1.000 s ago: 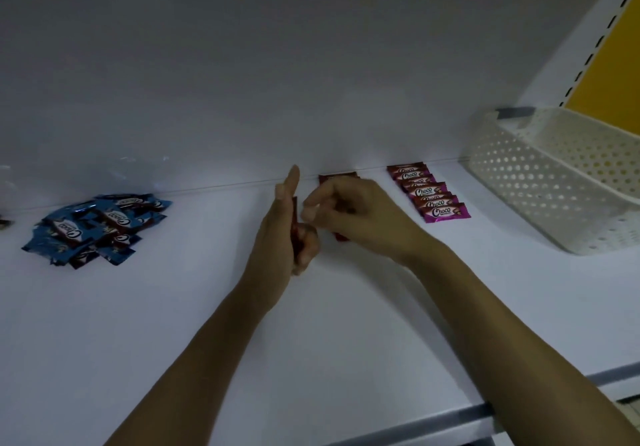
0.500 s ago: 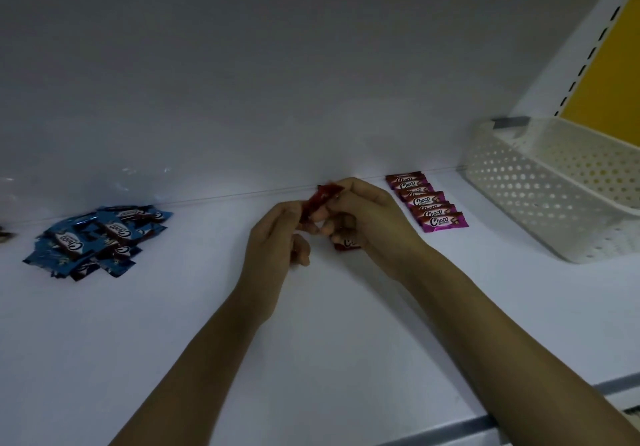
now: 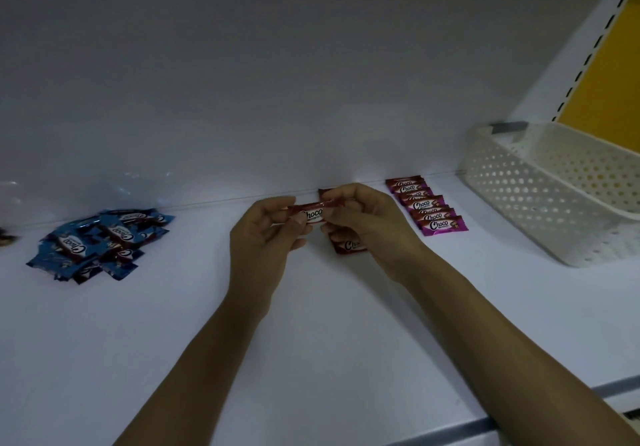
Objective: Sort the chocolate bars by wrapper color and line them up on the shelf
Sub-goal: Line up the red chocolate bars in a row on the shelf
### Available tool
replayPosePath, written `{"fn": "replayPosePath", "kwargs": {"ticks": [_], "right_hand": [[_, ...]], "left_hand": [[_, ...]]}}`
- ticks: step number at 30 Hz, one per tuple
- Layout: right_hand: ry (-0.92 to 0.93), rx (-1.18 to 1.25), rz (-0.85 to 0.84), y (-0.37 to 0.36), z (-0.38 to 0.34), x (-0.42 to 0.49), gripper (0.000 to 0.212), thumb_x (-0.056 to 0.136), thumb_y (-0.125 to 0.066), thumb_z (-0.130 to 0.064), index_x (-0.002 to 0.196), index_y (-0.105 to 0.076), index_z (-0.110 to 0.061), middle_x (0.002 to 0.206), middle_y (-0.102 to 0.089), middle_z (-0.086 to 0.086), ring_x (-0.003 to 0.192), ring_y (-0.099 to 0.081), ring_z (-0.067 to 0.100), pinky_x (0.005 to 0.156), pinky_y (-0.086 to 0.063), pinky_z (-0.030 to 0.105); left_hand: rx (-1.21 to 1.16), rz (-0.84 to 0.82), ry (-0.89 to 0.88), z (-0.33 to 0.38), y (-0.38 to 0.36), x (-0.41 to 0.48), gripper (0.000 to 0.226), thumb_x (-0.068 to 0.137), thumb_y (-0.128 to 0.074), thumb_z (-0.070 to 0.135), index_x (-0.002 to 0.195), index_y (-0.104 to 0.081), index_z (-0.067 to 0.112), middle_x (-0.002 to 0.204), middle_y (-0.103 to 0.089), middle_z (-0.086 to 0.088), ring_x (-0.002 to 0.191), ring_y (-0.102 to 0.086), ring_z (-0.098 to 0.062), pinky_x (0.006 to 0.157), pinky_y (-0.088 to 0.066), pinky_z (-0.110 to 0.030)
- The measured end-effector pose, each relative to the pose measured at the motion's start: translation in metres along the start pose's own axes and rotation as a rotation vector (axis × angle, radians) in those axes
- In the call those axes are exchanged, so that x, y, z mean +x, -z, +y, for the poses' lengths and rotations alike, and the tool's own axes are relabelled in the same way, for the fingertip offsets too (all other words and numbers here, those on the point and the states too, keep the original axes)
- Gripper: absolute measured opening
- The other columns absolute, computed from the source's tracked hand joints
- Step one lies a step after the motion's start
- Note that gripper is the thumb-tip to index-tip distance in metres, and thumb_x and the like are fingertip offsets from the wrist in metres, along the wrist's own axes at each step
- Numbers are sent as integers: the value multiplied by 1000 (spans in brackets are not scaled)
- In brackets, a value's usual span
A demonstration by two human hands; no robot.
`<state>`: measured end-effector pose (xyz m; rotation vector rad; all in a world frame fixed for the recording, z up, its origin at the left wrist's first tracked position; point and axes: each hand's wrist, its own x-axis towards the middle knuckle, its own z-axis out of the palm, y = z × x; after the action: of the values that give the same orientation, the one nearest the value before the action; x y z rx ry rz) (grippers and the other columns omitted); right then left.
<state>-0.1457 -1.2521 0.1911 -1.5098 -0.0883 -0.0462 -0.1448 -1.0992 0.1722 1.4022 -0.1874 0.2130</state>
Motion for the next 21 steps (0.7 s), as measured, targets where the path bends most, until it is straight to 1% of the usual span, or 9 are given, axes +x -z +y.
{"fn": "replayPosePath", "kwargs": {"ticks": [3,5,6,8,10,13,16,19,21], "right_hand": [[76,-199,-20,2,-1,0,16,84,-68,-4,85,-71,-20,84,-71,8,77,-65,17,73,-51,24],[97,-401,-31,9,-3,2,14,82,-71,-9,81,-73,-23,78,-70,2,73,-62,11,70,-47,19],[90,-522,-34,14,-6,2,11,82,-72,-12,83,-75,-22,76,-70,-2,68,-60,6,66,-45,15],[38,-714,-65,28,-14,3,8,81,-73,-15,85,-76,-22,77,-71,-4,65,-58,4,63,-45,16],[-25,-738,-142,42,-20,-1,10,79,-75,-13,83,-76,-21,76,-72,-8,68,-62,1,65,-49,15],[-26,-762,-209,56,-16,-10,12,76,-77,-8,78,-75,-20,65,-69,-14,60,-60,-7,59,-43,7],[29,-773,-150,62,-3,-15,10,77,-76,-9,79,-76,-18,68,-69,-9,55,-56,-5,55,-40,8],[129,-860,-47,65,9,-11,15,76,-78,-12,76,-74,-26,77,-69,-7,64,-55,-1,62,-39,10],[193,-930,-29,64,14,-9,9,77,-78,-15,82,-76,-22,78,-66,-11,70,-54,1,67,-36,10]], "left_hand": [[72,6,-16,-6,2,1,21,83,-67,-3,91,-65,17,80,-72,3,74,-70,-11,60,-53,-21],[275,7,-96,-11,2,1,24,84,-69,3,98,-62,22,89,-69,8,79,-68,-7,67,-53,-18],[397,-9,-133,-14,2,-1,26,85,-69,7,104,-61,23,93,-67,13,82,-66,-3,70,-51,-13],[501,-21,-141,-16,2,-3,30,86,-69,13,113,-59,23,98,-62,19,89,-61,1,72,-47,-5],[515,-9,-106,-18,3,-1,28,87,-68,17,114,-59,22,100,-60,17,92,-59,0,71,-45,-2],[541,1,-78,-21,3,2,27,89,-66,19,116,-60,19,105,-60,12,93,-57,-5,68,-43,-1],[566,-18,-75,-22,2,1,28,91,-63,19,118,-58,17,108,-58,10,99,-56,-8,71,-40,-4],[591,-29,-70,-23,2,0,30,91,-63,18,121,-58,15,111,-57,9,102,-54,-8,73,-38,-3],[599,-25,-67,-23,3,0,31,91,-64,17,120,-58,14,111,-57,8,103,-54,-8,73,-37,-1]]}}
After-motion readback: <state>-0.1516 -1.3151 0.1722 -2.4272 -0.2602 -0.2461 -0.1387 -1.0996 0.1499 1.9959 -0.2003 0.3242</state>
